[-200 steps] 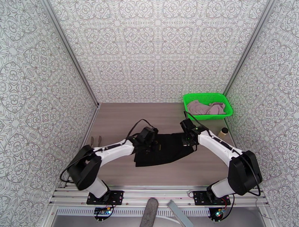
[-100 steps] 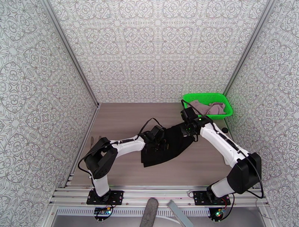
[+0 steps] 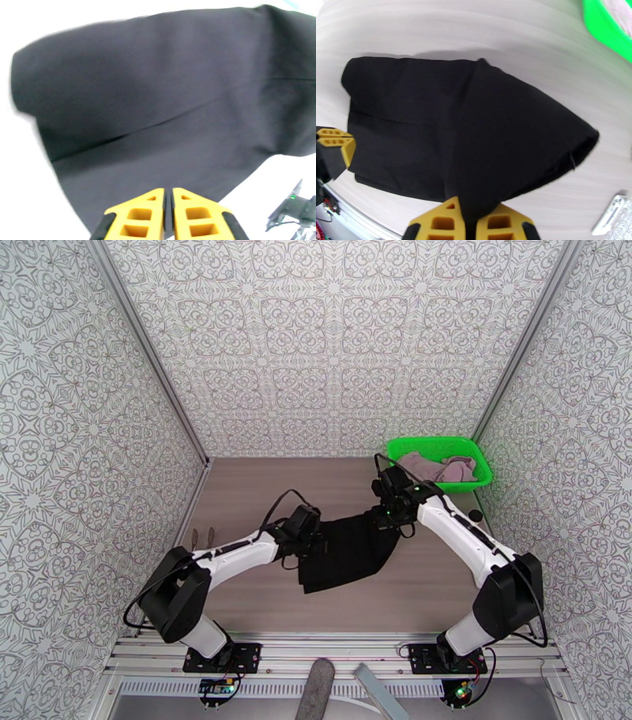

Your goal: Fold and stack the mixed laundry pile

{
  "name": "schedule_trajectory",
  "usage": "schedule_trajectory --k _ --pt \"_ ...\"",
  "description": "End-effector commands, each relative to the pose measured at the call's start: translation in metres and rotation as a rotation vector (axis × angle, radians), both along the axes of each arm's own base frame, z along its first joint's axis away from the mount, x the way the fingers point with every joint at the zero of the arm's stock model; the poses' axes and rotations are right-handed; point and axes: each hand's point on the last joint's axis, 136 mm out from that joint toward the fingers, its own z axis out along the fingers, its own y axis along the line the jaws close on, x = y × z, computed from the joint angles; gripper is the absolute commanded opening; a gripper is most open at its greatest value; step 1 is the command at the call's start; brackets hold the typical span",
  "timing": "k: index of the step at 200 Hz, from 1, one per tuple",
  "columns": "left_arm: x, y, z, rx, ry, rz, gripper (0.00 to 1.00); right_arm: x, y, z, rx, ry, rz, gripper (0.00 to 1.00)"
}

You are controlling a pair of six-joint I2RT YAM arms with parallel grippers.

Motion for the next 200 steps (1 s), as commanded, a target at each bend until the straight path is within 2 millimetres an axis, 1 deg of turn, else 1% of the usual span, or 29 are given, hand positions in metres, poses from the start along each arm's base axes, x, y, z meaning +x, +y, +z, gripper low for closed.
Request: schedule_trajectory --k 1,13,47,85,122,160,175,200 --pt "-0.013 0.033 -0.036 0.123 0.054 0.028 0.14 0.005 0.025 0.019 0.119 -0.019 0.022 0.0" --pt "-0.015 0.035 -0.046 0.13 0.061 0.029 0.13 0.004 0.031 0.022 0.135 -0.018 0.031 0.0" --pt "-0.016 0.032 -0.064 0.142 0.069 0.02 0.12 -0.002 0.053 0.027 0.178 -0.012 0.06 0.0" --pt "-0.022 0.026 -0.079 0.137 0.094 0.012 0.11 -0.009 0.09 0.019 0.219 0.016 0.101 0.0" --pt "-0.029 0.026 -0.083 0.139 0.103 0.008 0.11 -0.013 0.128 0.004 0.234 0.047 0.122 0.0" --pt "-0.033 0.025 -0.084 0.133 0.106 0.008 0.11 -0.016 0.16 -0.014 0.258 0.078 0.112 0.0" --pt "-0.034 0.025 -0.085 0.132 0.106 0.007 0.11 -0.017 0.168 -0.021 0.262 0.09 0.107 0.0" --pt "-0.034 0.025 -0.085 0.133 0.105 0.006 0.11 -0.019 0.17 -0.04 0.226 0.117 0.087 0.0"
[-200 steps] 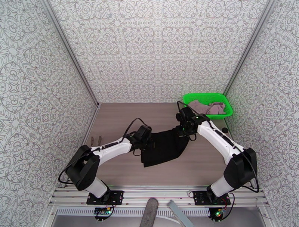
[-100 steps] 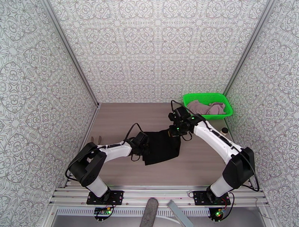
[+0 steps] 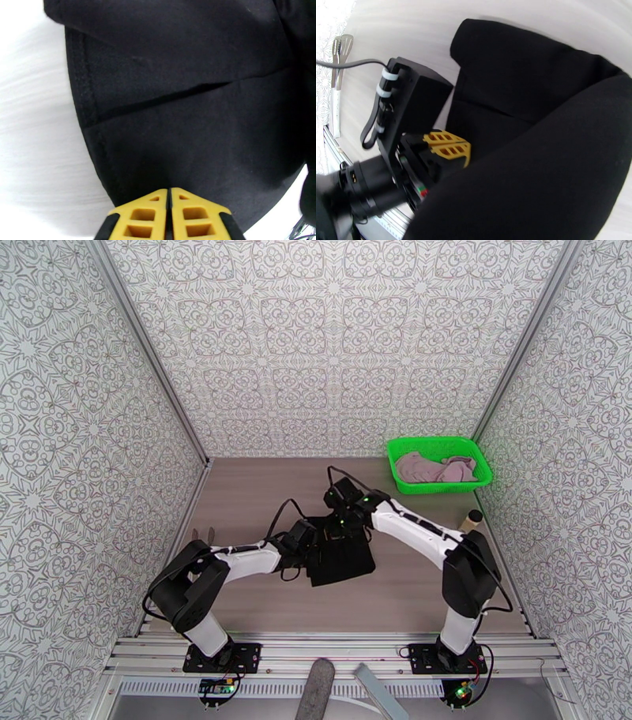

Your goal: Fold and stack the mixed laundry pile

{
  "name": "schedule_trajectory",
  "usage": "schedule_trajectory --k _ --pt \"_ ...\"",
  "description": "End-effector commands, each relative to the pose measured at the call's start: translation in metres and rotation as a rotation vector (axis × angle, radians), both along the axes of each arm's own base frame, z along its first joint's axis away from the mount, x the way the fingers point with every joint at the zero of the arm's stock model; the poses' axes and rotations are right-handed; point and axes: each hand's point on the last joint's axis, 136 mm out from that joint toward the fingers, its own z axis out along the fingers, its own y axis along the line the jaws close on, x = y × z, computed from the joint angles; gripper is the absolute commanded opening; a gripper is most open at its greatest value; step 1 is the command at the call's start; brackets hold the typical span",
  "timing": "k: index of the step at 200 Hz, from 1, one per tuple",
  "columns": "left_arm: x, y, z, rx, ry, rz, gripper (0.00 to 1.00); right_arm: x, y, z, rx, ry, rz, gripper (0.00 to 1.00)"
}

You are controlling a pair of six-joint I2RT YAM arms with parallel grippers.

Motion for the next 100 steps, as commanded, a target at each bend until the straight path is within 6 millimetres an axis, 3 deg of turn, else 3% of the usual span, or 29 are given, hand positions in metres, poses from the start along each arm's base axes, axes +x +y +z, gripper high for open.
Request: schedule_trajectory --k 1,20,51,67,100 --pt "-0.038 0.027 -0.044 0.13 0.149 -0.004 0.11 0.006 0.014 -0.004 0.022 0.006 -0.034 0.0" --pt "-0.038 0.028 -0.042 0.132 0.146 -0.006 0.1 0.005 0.012 -0.016 0.002 0.026 -0.039 0.01" --pt "-0.036 0.033 -0.026 0.156 0.116 -0.008 0.1 0.002 0.018 -0.015 0.031 0.027 -0.018 0.31" --pt "-0.033 0.035 -0.005 0.168 0.077 -0.015 0.11 0.001 0.021 -0.004 0.054 0.01 -0.002 0.4" --pt "-0.026 0.045 0.063 0.216 -0.047 -0.031 0.15 0.0 0.018 0.025 0.084 -0.041 0.017 0.48"
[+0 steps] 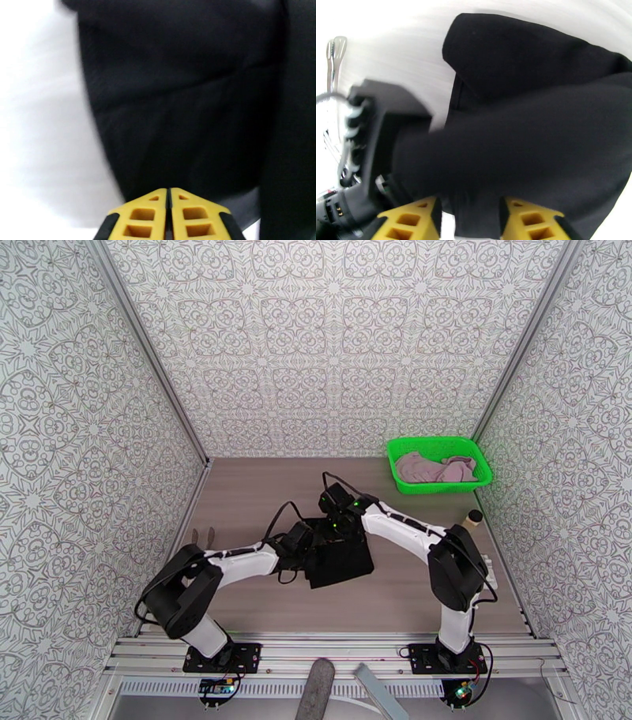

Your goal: Fold and stack the mixed laundry pile

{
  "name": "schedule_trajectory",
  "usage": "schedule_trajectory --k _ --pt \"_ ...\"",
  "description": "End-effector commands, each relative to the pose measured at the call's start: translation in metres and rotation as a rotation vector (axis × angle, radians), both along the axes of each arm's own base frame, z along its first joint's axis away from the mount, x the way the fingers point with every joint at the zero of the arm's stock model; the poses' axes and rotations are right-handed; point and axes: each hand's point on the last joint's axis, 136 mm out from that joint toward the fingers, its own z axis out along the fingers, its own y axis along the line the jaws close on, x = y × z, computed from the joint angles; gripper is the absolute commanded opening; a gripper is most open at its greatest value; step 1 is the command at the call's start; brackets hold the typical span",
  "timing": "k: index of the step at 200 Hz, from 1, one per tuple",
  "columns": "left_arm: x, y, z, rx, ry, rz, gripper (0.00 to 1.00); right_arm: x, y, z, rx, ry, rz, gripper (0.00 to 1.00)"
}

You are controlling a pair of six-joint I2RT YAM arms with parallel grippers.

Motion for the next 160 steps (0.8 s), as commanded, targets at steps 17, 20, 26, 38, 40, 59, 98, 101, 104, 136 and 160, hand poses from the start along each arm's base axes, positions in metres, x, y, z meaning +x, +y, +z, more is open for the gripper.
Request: schedule_trajectory --k 17,20,26,38,40,59,98,101,104,136,160 --pt "-0.004 0.027 0.083 0.105 -0.125 -0.027 0.19 -0.005 -0.003 0.052 0.068 -0.096 0.019 0.49" --pt "-0.004 0.028 0.09 0.103 -0.134 -0.026 0.21 -0.005 -0.004 0.054 0.068 -0.105 0.018 0.49" --pt "-0.006 0.031 0.102 0.103 -0.154 -0.024 0.24 -0.006 -0.008 0.055 0.058 -0.114 0.013 0.49" --pt "-0.009 0.037 0.122 0.096 -0.189 -0.019 0.29 -0.005 -0.016 0.052 0.028 -0.131 0.001 0.46" --pt "-0.01 0.038 0.126 0.093 -0.195 -0.018 0.3 -0.005 -0.018 0.05 0.022 -0.129 0.0 0.44" --pt "-0.014 0.046 0.146 0.071 -0.229 -0.006 0.33 -0.002 -0.025 0.032 -0.017 -0.108 -0.004 0.3" --pt "-0.019 0.046 0.151 0.03 -0.237 0.009 0.34 -0.004 -0.035 -0.028 -0.108 -0.032 -0.017 0.02" --pt "-0.019 0.045 0.151 0.027 -0.236 0.01 0.34 -0.005 -0.035 -0.034 -0.11 -0.022 -0.016 0.01" --pt "-0.02 0.045 0.149 0.024 -0.235 0.011 0.34 -0.007 -0.034 -0.038 -0.108 -0.013 -0.014 0.0" --pt "-0.02 0.037 0.141 -0.002 -0.218 0.016 0.34 -0.028 -0.018 -0.083 -0.112 0.069 0.035 0.0" --pt "-0.02 0.033 0.138 -0.007 -0.212 0.015 0.34 -0.036 -0.001 -0.101 -0.092 0.103 0.059 0.0"
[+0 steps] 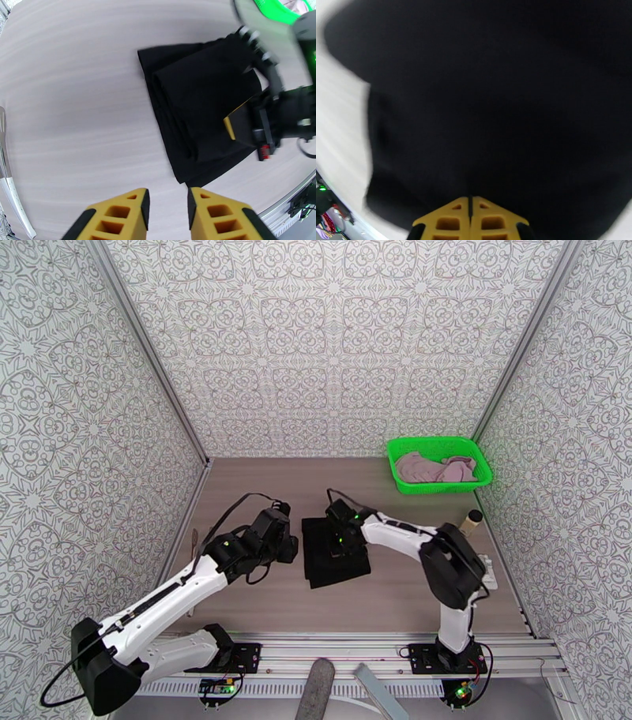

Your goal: Fold and stack the mixed laundry pile

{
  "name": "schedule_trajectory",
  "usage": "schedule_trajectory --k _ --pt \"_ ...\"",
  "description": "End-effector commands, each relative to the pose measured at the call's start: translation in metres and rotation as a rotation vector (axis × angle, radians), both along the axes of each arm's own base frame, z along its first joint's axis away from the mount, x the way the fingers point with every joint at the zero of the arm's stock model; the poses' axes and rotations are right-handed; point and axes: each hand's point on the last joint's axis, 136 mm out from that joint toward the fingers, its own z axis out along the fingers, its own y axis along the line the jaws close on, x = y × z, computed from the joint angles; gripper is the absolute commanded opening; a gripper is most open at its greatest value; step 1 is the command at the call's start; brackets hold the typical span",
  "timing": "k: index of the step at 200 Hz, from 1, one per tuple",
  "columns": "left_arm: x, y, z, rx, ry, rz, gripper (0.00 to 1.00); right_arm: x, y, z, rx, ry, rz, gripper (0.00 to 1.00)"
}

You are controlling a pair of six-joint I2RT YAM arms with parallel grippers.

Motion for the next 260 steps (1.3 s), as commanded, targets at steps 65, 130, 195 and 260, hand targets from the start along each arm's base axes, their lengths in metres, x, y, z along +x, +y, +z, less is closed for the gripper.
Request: schedule_trajectory --k 65,130,195,260 --pt "-0.024 -0.04 -0.026 0.007 0.064 -0.095 0.46 0.023 0.033 0.035 0.083 -0.08 0.04 0.15" --pt "-0.04 -0.121 -0.087 0.027 0.18 -0.202 0.19 0.038 -0.071 0.121 0.054 -0.267 -0.112 0.53" --pt "-0.062 -0.125 -0.163 0.192 0.362 -0.2 0.03 0.014 -0.141 0.107 0.008 -0.258 -0.2 0.6" --pt "-0.009 -0.037 -0.195 0.323 0.433 0.062 0.02 0.01 -0.133 0.084 0.054 -0.204 -0.215 0.59"
